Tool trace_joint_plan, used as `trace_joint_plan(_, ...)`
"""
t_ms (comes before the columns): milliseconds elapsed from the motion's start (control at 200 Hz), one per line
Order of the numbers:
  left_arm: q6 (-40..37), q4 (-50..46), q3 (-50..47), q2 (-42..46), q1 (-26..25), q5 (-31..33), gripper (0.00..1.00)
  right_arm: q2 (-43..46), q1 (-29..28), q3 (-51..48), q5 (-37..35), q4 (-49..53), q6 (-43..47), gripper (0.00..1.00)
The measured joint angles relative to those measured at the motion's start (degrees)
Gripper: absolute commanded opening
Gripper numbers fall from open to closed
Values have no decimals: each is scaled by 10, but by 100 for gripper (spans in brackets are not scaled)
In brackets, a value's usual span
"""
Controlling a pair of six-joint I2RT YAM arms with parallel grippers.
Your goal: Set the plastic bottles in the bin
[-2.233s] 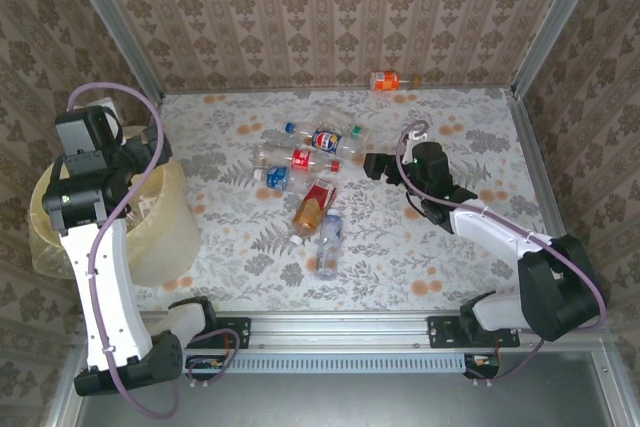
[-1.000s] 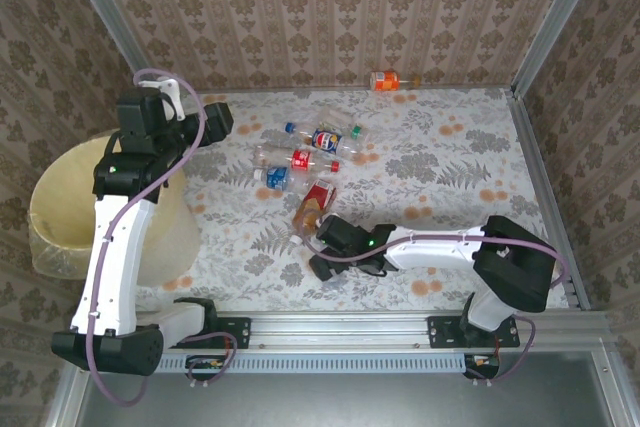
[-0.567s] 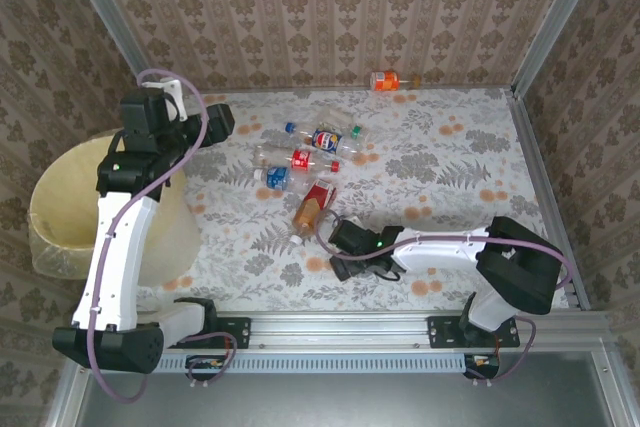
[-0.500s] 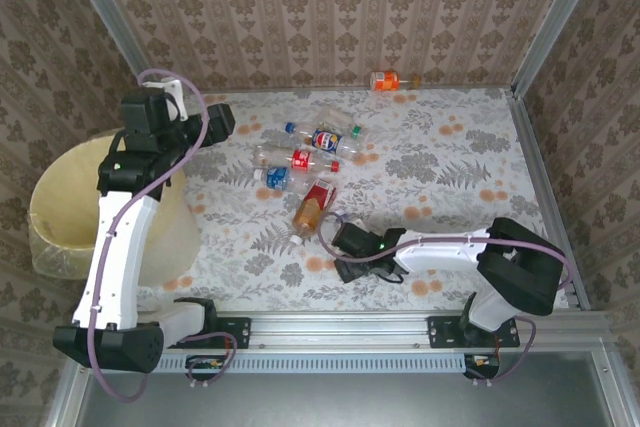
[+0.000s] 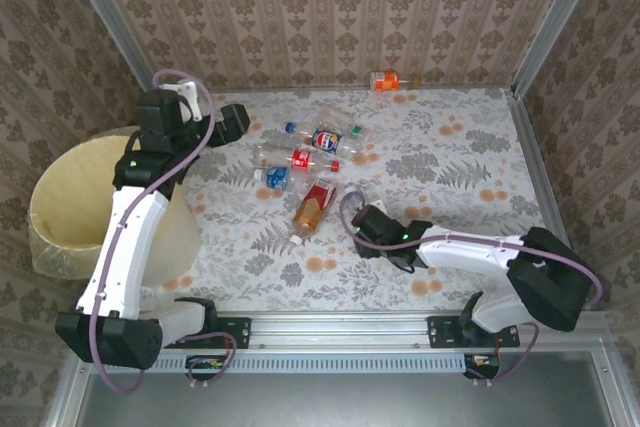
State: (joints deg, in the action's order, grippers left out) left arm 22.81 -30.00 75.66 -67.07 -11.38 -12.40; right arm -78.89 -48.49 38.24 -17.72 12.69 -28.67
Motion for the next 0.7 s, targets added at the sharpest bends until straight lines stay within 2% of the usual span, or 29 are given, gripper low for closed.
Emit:
trace_joint_plan(310, 19, 56, -8, -63, -59, -41, 100, 20, 85, -2, 0, -148, 4, 49)
trace_joint_plan(540, 75, 156, -67, -130, -87, -143, 100, 20, 126, -2, 33, -272, 2, 49)
trace_joint_plan(700, 101, 228, -72, -164, -136, -196, 100, 12, 134, 5, 71, -318, 2, 47)
